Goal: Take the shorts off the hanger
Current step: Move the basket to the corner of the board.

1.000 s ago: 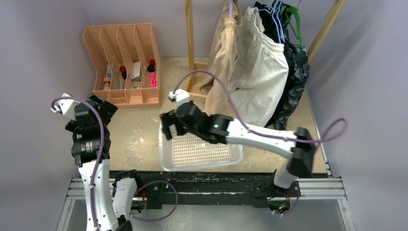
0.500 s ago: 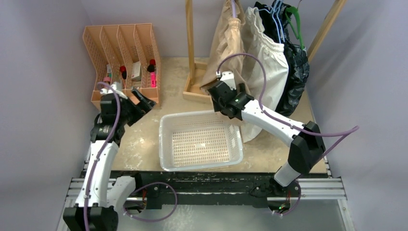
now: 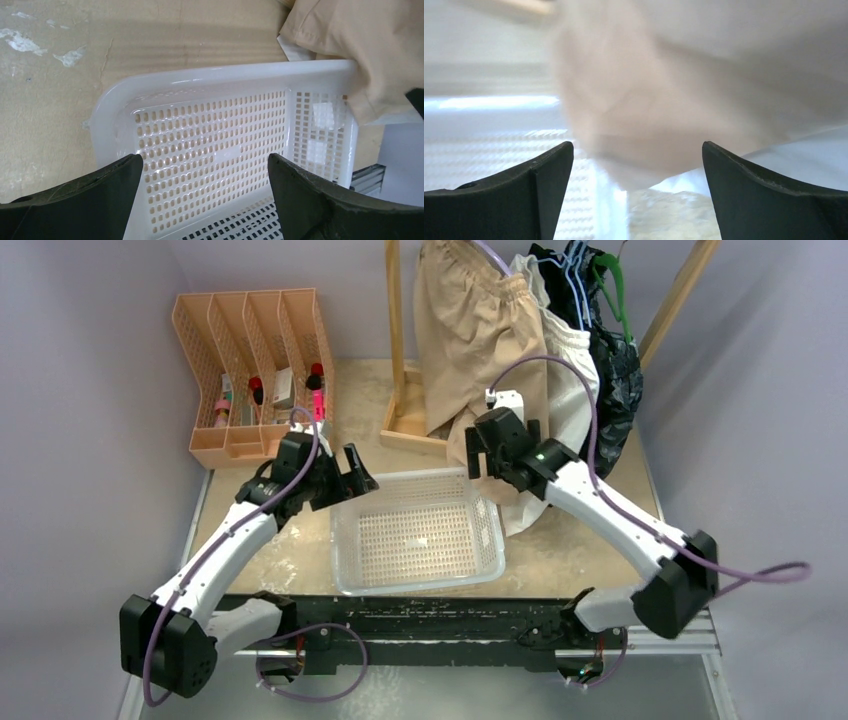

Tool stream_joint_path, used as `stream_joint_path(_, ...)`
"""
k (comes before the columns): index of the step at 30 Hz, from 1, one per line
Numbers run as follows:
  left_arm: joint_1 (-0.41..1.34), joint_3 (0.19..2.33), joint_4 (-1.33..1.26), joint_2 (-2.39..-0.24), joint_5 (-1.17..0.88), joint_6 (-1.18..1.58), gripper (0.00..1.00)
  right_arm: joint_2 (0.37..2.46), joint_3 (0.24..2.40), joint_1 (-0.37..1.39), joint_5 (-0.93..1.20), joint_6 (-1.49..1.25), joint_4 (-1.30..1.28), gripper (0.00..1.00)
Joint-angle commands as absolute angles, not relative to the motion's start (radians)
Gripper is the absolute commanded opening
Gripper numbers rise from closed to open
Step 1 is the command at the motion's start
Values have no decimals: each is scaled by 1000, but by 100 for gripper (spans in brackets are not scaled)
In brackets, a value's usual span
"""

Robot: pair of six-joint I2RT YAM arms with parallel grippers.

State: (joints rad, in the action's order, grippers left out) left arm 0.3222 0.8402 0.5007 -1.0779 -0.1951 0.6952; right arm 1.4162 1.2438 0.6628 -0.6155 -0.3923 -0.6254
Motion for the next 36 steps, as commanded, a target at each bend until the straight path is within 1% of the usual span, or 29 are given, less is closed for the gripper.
stream_joint_path(1,349,870,535,-1050,-79,677,96,1188,1177,676,-193,-365,-469,100)
stream_joint_path(3,349,874,545,-1033,-30,688,96,1116,1102,677,-86,-382,-416,99)
stream_joint_path(7,348,877,543,-997,44,724,95,1060,992,676,-70,-481,-435,99)
stream_joint_path(10,349,887,543,-981,71,735,96,1060,897,677,-31,-548,-424,99)
stream_joint_path(12,349,894,543,-974,79,738,96,1069,853,677,-48,-608,-421,99)
stream_joint_path(17,348,922,578,-956,117,736,96,1137,794,696,-8,-670,-352,98)
stream_joint_path(21,349,943,630,-916,209,737,96,1227,854,842,-39,-697,-304,97)
stream_joint_path(22,348,949,650,-905,240,738,96,1270,887,896,-50,-703,-295,97)
stream_joint_path(26,349,980,756,-878,425,764,96,1442,1058,1002,-93,-736,-299,99)
stream_joint_path(29,349,1005,837,-879,532,778,96,1536,1183,1078,-185,-771,-343,100)
stream_joint_path(32,349,1006,860,-873,546,774,97,1540,1206,1091,-195,-799,-338,100)
stream_joint_path(36,349,985,831,-879,484,758,97,1464,1136,1089,-197,-833,-298,100)
